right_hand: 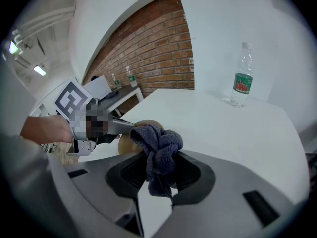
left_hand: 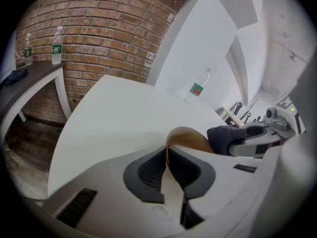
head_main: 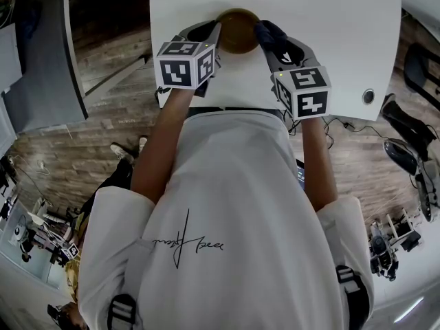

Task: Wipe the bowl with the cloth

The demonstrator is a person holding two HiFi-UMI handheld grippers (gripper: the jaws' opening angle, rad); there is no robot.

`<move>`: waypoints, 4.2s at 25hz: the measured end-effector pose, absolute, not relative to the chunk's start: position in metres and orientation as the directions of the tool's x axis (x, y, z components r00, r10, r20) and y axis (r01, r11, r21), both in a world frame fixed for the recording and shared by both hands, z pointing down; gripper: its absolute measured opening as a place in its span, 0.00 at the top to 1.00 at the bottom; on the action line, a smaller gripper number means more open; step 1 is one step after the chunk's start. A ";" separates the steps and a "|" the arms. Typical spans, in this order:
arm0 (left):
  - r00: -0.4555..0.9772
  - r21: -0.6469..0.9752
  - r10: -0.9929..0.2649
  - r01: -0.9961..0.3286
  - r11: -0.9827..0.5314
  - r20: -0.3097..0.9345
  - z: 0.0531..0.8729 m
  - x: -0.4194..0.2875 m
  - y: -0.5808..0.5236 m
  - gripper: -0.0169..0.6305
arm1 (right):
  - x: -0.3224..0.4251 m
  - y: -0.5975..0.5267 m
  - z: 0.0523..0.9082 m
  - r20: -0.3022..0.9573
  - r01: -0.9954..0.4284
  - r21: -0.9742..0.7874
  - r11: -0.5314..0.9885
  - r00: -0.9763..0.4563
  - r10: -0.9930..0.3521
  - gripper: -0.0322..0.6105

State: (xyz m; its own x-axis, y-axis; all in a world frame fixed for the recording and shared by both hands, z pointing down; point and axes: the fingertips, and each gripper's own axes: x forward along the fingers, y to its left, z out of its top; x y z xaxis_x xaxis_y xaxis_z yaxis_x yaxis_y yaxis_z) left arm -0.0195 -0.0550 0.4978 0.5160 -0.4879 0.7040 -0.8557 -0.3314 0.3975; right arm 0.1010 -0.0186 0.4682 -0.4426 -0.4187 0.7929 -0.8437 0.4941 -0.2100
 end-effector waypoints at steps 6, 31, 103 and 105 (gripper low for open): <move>0.514 0.400 -0.487 -0.857 -0.326 0.706 0.498 -0.021 -0.055 0.95 | 0.100 -0.023 0.469 0.793 -0.838 -0.210 0.503 -0.447 -0.414 0.78; 0.515 0.397 -0.476 -0.856 -0.331 0.713 0.496 -0.020 -0.058 0.95 | 0.094 -0.047 0.465 0.802 -0.757 -0.119 0.642 -0.455 -0.388 0.78; 0.508 0.395 -0.496 -0.861 -0.322 0.704 0.496 -0.026 -0.057 0.96 | 0.028 -0.083 0.465 0.805 -0.499 0.184 0.847 -0.417 -0.421 0.78; 0.503 0.393 -0.500 -0.864 -0.315 0.705 0.496 -0.024 -0.056 0.96 | 0.027 -0.083 0.465 0.802 -0.499 0.189 0.846 -0.419 -0.426 0.78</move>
State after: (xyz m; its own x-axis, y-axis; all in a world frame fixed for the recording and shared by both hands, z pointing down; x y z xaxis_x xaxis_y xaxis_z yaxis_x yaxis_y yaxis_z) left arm -0.0235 -0.0558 0.4957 0.5030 -0.5004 0.7047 -0.8639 -0.3150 0.3930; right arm 0.0273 -0.0828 0.4653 -0.4189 -0.4257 0.8020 -0.4988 0.8460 0.1885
